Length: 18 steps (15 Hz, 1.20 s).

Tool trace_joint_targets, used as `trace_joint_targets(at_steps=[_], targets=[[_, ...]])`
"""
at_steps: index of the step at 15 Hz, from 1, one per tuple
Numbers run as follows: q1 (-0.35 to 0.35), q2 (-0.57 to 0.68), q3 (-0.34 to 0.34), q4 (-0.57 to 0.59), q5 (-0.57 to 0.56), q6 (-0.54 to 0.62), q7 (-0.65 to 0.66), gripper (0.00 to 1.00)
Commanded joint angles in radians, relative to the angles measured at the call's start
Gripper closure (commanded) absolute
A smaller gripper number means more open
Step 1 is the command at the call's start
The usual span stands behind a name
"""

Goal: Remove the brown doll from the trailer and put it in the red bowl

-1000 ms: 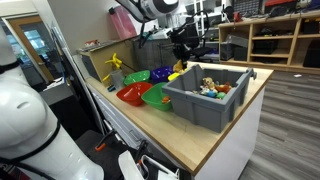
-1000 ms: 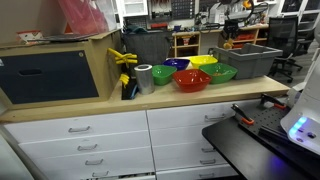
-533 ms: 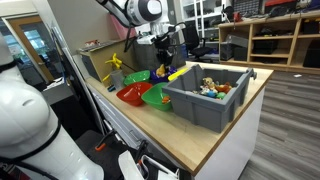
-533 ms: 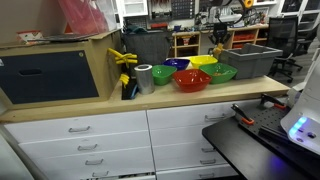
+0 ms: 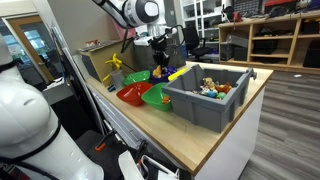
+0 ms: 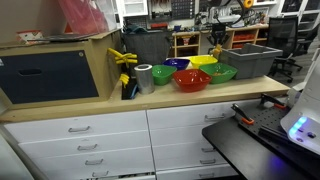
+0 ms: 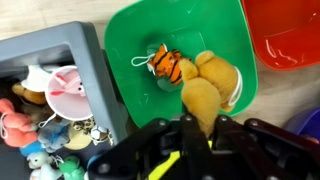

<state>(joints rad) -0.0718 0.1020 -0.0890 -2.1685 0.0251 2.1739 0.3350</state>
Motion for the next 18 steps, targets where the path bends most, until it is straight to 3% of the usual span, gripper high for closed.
trace_joint_targets(at_steps=[1, 18], targets=[[0.006, 0.011, 0.002, -0.011, -0.017, 0.013, -0.014, 0.97], [0.149, 0.186, 0.157, -0.037, 0.091, 0.159, -0.059, 0.97]])
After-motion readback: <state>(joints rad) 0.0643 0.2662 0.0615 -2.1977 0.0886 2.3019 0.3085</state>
